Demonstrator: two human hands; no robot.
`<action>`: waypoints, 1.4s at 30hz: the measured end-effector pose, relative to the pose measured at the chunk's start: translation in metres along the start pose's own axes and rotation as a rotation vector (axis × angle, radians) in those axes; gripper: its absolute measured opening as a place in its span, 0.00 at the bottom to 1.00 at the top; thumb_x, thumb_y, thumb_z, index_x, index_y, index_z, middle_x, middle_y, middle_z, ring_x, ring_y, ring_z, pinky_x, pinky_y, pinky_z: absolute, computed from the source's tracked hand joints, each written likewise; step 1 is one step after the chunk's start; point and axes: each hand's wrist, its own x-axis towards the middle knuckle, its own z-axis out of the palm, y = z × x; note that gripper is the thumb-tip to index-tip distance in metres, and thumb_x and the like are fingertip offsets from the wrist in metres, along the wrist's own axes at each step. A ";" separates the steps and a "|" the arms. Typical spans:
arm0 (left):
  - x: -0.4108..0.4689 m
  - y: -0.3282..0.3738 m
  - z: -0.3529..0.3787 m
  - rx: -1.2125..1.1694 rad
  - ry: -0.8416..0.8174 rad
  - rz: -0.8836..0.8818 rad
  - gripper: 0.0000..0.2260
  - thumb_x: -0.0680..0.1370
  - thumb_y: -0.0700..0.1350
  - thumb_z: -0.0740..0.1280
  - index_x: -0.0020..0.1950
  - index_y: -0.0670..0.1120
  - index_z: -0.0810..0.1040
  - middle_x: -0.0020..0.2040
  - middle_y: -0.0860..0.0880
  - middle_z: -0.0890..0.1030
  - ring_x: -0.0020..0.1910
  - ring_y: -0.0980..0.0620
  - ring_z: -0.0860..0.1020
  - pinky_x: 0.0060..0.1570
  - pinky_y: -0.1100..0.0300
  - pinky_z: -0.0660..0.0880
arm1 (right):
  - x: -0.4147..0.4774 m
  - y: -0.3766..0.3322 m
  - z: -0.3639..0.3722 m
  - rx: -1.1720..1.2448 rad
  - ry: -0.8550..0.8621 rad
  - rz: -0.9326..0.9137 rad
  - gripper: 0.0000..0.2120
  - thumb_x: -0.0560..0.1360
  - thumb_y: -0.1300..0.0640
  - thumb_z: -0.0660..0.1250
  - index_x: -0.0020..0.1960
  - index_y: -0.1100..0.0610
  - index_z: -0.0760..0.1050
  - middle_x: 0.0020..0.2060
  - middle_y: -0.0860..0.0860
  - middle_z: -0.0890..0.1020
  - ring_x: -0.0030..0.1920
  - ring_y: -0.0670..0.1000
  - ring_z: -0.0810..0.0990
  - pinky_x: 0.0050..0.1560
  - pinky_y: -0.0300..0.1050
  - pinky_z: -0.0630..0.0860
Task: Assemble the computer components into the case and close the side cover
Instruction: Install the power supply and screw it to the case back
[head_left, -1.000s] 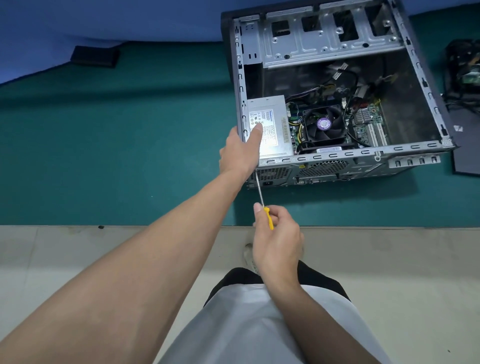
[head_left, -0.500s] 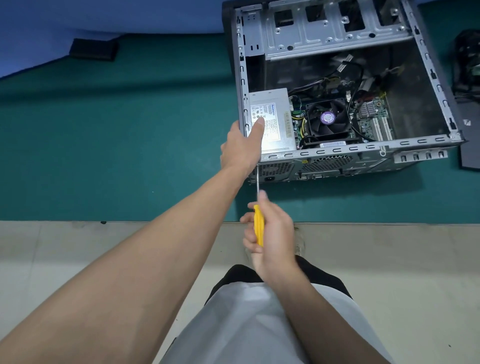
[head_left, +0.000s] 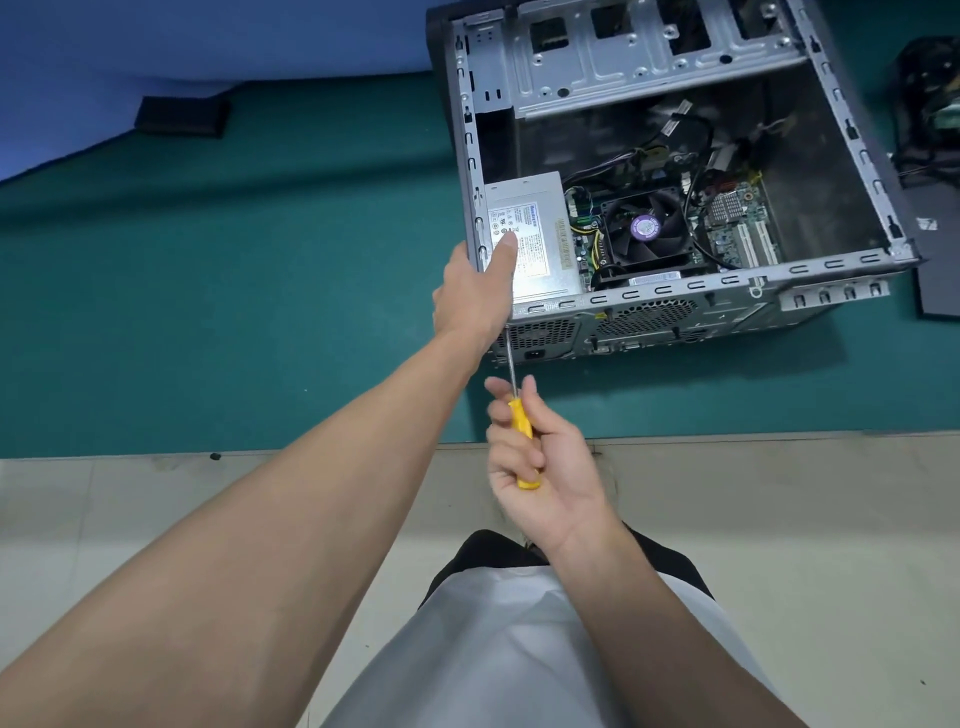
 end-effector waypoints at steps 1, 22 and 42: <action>0.000 0.000 0.000 -0.002 -0.002 -0.001 0.30 0.78 0.66 0.58 0.74 0.49 0.66 0.69 0.50 0.73 0.70 0.44 0.67 0.69 0.45 0.65 | 0.001 0.003 0.003 -0.136 0.057 -0.014 0.14 0.76 0.48 0.63 0.49 0.58 0.77 0.35 0.51 0.80 0.22 0.42 0.60 0.17 0.33 0.58; 0.000 -0.002 0.003 -0.016 0.027 -0.006 0.34 0.78 0.65 0.59 0.78 0.48 0.57 0.75 0.49 0.65 0.74 0.45 0.62 0.69 0.49 0.61 | 0.006 0.000 -0.011 0.070 -0.026 -0.003 0.12 0.74 0.54 0.62 0.45 0.63 0.76 0.24 0.50 0.67 0.20 0.42 0.53 0.13 0.31 0.51; -0.005 0.002 -0.001 -0.027 0.003 -0.005 0.33 0.78 0.65 0.59 0.77 0.48 0.60 0.74 0.49 0.68 0.73 0.45 0.64 0.69 0.48 0.62 | 0.012 -0.005 0.000 -0.082 -0.051 -0.066 0.08 0.72 0.58 0.66 0.43 0.62 0.80 0.24 0.48 0.67 0.16 0.43 0.59 0.12 0.32 0.55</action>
